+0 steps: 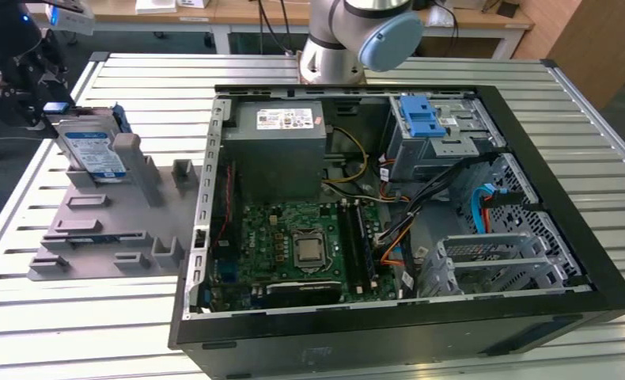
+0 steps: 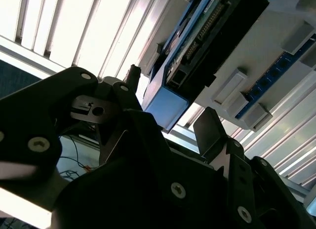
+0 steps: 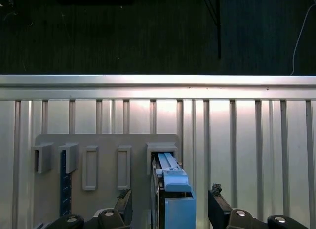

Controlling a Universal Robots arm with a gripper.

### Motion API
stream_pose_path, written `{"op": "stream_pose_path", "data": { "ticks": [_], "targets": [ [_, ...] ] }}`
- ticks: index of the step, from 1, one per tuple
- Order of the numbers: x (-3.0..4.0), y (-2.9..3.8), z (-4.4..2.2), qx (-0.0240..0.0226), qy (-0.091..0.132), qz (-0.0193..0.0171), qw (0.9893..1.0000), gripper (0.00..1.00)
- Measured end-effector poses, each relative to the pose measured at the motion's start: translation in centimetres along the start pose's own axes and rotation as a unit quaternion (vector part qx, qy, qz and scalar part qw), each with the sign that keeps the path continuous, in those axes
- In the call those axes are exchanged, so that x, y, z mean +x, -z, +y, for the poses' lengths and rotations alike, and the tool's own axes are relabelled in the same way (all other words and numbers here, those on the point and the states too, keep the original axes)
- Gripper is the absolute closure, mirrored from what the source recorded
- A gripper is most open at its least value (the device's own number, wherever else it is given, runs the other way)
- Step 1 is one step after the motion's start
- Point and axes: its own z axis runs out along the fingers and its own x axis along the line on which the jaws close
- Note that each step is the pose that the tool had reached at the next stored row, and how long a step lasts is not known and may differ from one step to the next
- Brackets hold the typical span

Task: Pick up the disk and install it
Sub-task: 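Pick up the disk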

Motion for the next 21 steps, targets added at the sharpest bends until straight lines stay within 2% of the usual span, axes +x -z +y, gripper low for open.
{"op": "stream_pose_path", "data": {
  "ticks": [7, 17, 19, 20, 21],
  "targets": [
    [0.0, -0.11, 0.0, -0.0001, 0.0, -0.0001, 1.0, 0.29],
    [0.02, -0.94, -0.03, -0.0064, 0.0, 0.0, 1.0, 0.29],
    [0.03, -0.94, -0.02, -0.0066, 0.0, 0.0001, 1.0, 0.31],
    [0.03, -0.94, -0.02, -0.0066, 0.0, 0.0001, 1.0, 0.38],
    [0.03, -0.95, -0.03, -0.0065, 0.0, 0.0001, 1.0, 0.38]
  ]
}}
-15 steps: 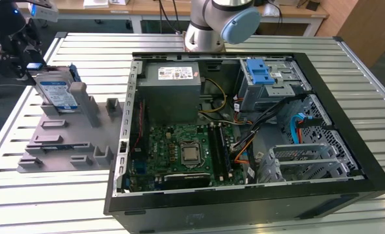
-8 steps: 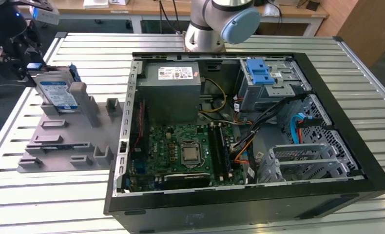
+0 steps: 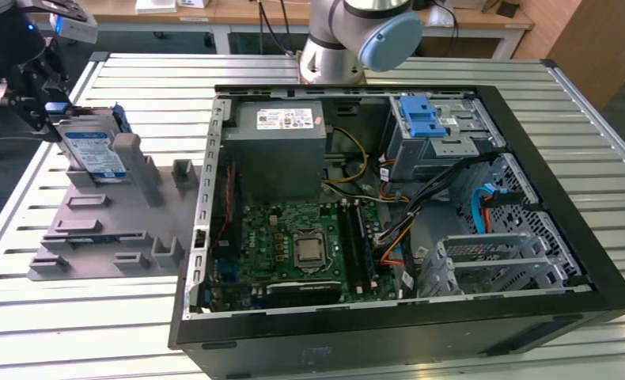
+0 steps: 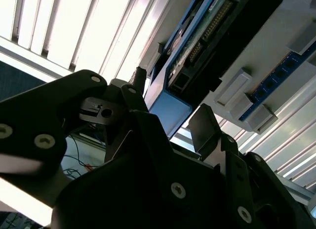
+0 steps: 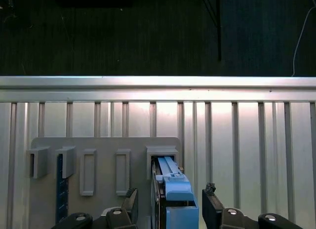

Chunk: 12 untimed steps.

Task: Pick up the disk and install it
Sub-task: 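Pick up the disk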

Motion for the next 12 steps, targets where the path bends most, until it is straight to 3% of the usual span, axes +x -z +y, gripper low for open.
{"op": "stream_pose_path", "data": {
  "ticks": [12],
  "targets": [
    [0.0, -0.14, -0.01, 0.0001, 0.0, -0.0001, 1.0, 0.38]
  ]
}}
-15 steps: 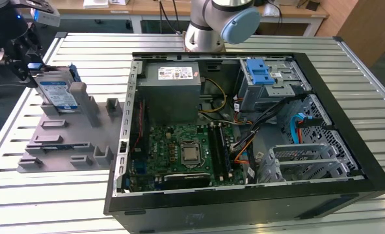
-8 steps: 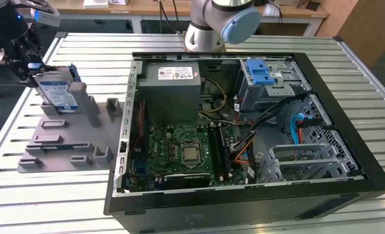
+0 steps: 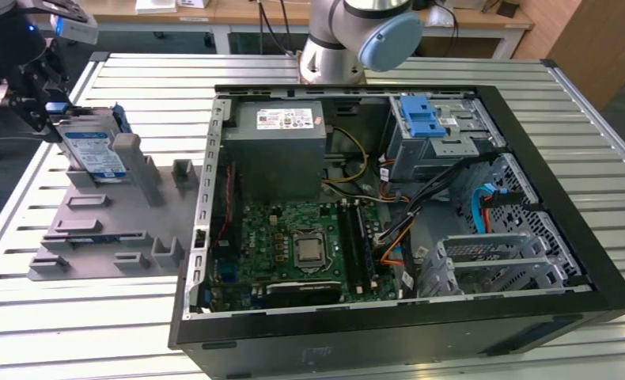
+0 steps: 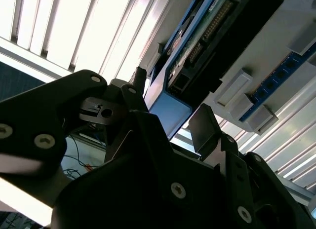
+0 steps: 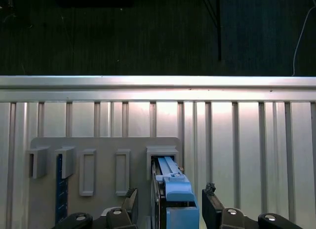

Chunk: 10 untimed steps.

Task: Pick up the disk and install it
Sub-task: 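Pick up the disk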

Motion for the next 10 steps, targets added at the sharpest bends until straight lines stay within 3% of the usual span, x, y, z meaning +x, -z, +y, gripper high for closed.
{"op": "stream_pose_path", "data": {
  "ticks": [9, 10],
  "targets": [
    [0.0, -0.05, 0.0, -0.0001, 0.0, -0.0001, 1.0, 0.39],
    [0.0, -0.05, 0.0, 0.0, 0.0, -0.0001, 1.0, 0.46]
  ]
}}
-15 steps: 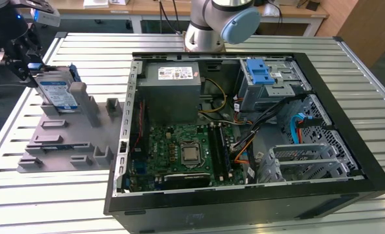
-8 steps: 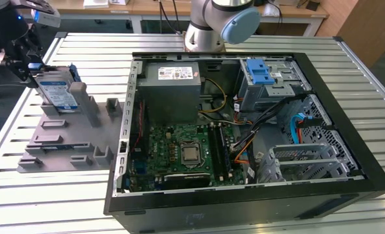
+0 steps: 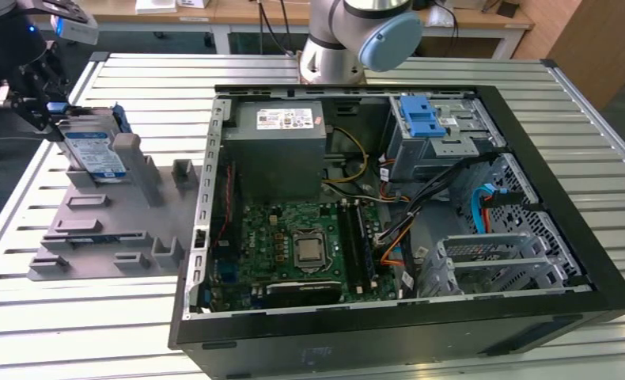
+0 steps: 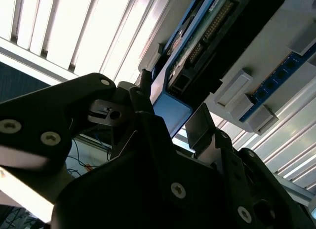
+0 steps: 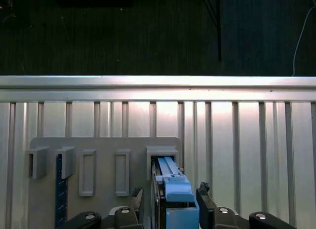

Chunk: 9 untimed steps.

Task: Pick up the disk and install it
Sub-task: 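Pick up the disk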

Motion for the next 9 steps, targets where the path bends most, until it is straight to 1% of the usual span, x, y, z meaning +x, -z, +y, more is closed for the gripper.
{"op": "stream_pose_path", "data": {
  "ticks": [9],
  "targets": [
    [-0.14, -0.01, 0.0, 0.0, 0.0, 0.0, 1.0, 0.46]
  ]
}}
